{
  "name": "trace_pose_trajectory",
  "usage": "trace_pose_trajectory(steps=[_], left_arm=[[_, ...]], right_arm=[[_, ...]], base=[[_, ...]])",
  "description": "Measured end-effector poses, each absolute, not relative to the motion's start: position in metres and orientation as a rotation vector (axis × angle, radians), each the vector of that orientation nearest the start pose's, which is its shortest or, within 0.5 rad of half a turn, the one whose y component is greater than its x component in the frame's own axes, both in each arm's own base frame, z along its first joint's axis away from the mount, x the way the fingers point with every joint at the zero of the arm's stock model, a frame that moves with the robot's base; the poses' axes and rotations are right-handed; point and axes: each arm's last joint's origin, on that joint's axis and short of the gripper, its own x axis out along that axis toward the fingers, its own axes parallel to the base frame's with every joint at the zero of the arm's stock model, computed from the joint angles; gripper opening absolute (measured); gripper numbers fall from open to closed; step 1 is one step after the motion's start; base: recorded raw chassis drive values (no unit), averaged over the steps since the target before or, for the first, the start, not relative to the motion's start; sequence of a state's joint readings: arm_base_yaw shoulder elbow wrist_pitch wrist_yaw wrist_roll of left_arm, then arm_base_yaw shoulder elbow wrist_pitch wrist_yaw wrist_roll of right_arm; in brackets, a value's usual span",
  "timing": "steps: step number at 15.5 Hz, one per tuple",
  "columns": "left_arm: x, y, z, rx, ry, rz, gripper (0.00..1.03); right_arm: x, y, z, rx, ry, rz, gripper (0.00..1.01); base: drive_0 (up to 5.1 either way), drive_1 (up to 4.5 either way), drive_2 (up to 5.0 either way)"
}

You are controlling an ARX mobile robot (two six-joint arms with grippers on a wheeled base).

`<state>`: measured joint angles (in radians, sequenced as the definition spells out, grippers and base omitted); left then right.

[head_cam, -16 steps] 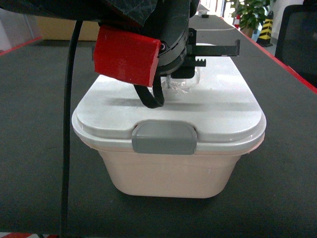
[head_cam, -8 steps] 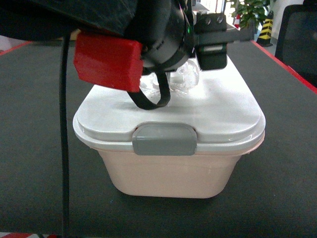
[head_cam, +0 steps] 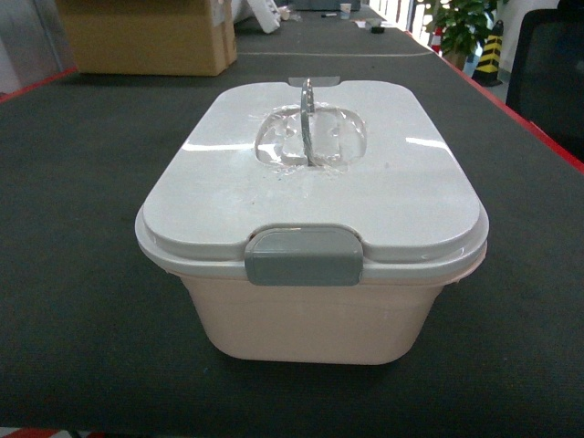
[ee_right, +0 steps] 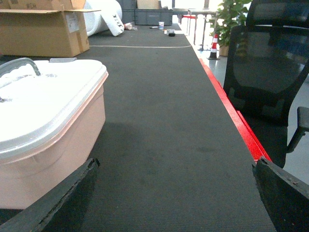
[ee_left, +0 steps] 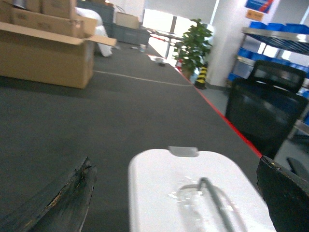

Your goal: Pick capacitor and pack into box

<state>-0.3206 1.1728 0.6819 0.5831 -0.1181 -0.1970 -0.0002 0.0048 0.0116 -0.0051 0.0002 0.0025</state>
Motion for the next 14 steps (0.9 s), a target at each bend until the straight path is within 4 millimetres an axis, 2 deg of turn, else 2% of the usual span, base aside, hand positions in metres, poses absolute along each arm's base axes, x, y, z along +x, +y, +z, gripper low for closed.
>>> trace_pose_trajectory(steps=[3,4,5,7,8,9,11,13,14], left_arm=[[0.218,-0.025,0.284,-0.107,-0.18,-0.019,0.98],[0.215,-0.017,0.288,-0.093,-0.211,0.015,0.98],[0.215,-0.018,0.287,-0.079,-0.188,0.003,0.97],[0.212,-0.018,0.282,-0.046,-0.072,-0.003,0.87],[0.205,-0.016,0.273,-0.028,-0.02,-0.005,0.78],[0.193,-0.013,0.256,-0.018,-0.005,0.0,0.64],[0.178,0.0,0.233,-0.017,0.002,0.005,0.37],[0.167,0.0,0.219,-0.017,0.006,0.003,0.16],[0.16,0.0,0.212,-0.017,0.003,-0.003,0.02]], right_arm=[[0.097,0.0,0.167,0.002,-0.002,0.0,0.98],[0.097,0.0,0.167,0.002,-0.002,0.0,0.98],[0.097,0.0,0.167,0.002,-0.002,0.0,0.98],[0.097,0.0,0.167,0.002,-0.002,0.0,0.98],[0.097,0.0,0.167,0.002,-0.002,-0.001,0.98],[0.097,0.0,0.167,0.002,-0.001,-0.001,0.98],[0.097,0.0,0.167,0.002,-0.001,0.0,0.98],[0.097,0.0,0.167,0.002,-0.002,0.0,0.98],[0.097,0.0,0.167,0.002,-0.002,0.0,0.98]], base=[[0.0,0.0,0.0],[0.0,0.0,0.0],[0.0,0.0,0.0],[0.0,0.0,0.0],[0.0,0.0,0.0],[0.0,0.0,0.0],[0.0,0.0,0.0],[0.0,0.0,0.0],[0.0,0.0,0.0]])
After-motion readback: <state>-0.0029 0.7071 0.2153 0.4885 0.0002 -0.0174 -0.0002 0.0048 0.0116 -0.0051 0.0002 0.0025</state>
